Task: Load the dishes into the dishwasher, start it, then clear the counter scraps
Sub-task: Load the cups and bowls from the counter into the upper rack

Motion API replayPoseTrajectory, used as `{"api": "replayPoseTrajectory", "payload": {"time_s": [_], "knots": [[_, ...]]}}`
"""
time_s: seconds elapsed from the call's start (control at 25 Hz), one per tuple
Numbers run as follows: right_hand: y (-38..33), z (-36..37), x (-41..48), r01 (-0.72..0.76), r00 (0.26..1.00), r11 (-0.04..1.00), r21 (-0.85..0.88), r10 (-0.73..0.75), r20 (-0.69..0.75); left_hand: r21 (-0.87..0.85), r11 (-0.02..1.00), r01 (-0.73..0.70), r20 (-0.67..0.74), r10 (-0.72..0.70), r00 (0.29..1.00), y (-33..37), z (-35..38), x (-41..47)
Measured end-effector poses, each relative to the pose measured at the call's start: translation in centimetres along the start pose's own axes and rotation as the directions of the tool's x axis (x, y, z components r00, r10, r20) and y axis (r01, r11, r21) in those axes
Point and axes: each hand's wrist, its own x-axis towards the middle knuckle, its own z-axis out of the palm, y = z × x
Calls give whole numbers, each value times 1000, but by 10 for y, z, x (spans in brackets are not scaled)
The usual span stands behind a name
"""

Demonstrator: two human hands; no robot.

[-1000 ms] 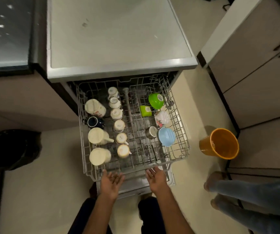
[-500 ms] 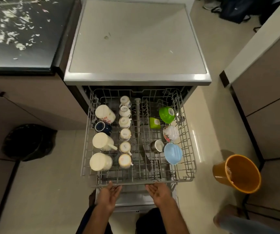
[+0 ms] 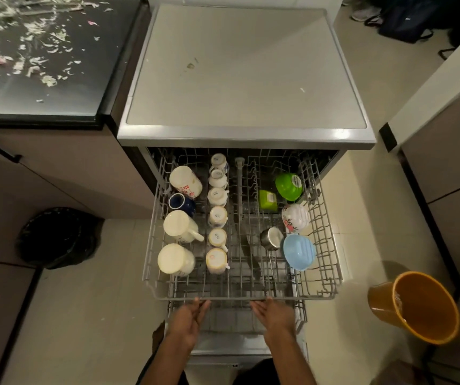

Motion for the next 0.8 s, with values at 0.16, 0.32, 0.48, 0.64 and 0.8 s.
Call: {"api": "replayPoseTrajectory", "payload": {"time_s": [0.16,0.32,0.48,0.64,0.8], "knots": [[-35,27,20,74,997,996,-43,-75,-15,34,999,-4,69,1,998,30,38,13],[-69,55,37,126,992,991,-41,-125,16,123,992,-17,106,4,994,61,76,29],[-92,80,51,134,991,989,-65,-132,34,162,986,-37,114,19,993,88,101,39],[-99,89,57,138,990,989,-51,-138,5,188,980,-62,67,51,996,98,109,52],[-93,100,61,195,973,981,-20,-196,-121,171,979,-109,34,105,994,100,113,54]]}}
